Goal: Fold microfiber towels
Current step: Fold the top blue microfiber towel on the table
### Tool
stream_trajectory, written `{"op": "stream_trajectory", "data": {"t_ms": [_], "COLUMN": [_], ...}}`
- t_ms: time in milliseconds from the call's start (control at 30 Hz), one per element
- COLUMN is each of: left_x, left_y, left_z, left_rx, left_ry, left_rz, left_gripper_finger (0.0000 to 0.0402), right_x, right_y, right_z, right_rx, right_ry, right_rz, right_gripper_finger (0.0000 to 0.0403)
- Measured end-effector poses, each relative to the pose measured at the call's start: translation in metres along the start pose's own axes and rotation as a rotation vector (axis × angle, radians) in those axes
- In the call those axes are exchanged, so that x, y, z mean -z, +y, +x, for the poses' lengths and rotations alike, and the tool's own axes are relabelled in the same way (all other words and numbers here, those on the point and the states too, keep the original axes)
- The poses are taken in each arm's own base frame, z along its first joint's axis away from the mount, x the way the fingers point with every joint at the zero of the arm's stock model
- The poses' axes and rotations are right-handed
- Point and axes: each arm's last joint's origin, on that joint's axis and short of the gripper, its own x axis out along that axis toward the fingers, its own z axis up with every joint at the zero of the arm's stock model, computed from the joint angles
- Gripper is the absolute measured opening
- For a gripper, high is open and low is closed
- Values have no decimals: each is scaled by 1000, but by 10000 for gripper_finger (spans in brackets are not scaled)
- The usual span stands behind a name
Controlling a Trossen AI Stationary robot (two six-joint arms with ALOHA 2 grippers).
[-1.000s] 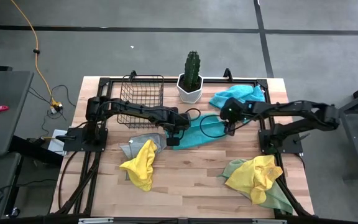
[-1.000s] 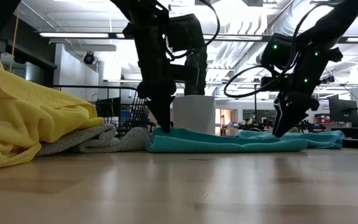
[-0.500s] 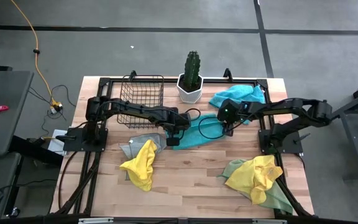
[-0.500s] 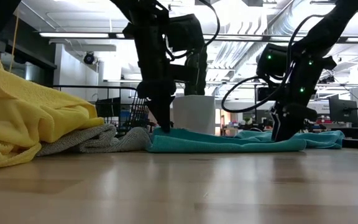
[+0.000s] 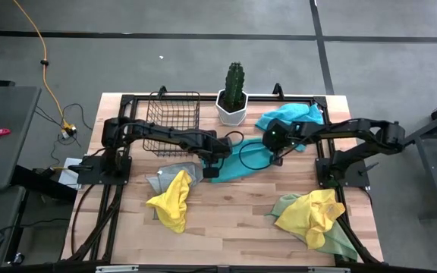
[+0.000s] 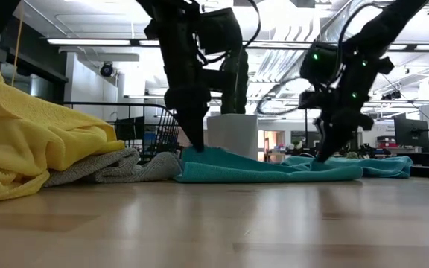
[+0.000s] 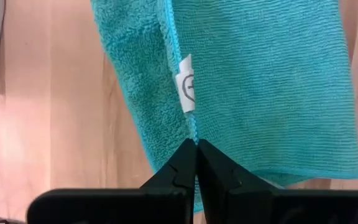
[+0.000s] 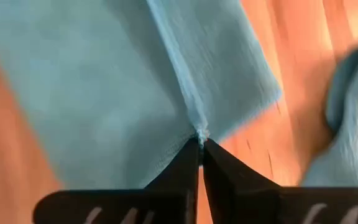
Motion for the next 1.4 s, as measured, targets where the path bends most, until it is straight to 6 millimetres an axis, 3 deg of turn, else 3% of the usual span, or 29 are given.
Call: {"op": "stream_trajectory", "data": {"t_ms": [267,400,600,900,1400], "left_x": [1,6,12,12,11], "left_y": [-23,-33,-43,-32,-17], "left_z": [-4,-6,-10,-9,-6], "left_rx": [9,0,-158,-273,-222], "left_ry": [0,43,74,71,90], "left_rz": [14,5,28,17,-27], "left_gripper_finger": [0,0,0,0,0], "right_x": [-24,-27,-26,-26,-26], "right_y": [11,5,-9,-20,-19], "right_z": [-9,-10,-11,-12,-12], "right_rx": [-3,89,172,247,229], "right_ry": [-91,-110,-113,-119,-127], "right_rz": [-97,-82,-8,62,89], "right_gripper_finger": [2,1,1,0,0]}}
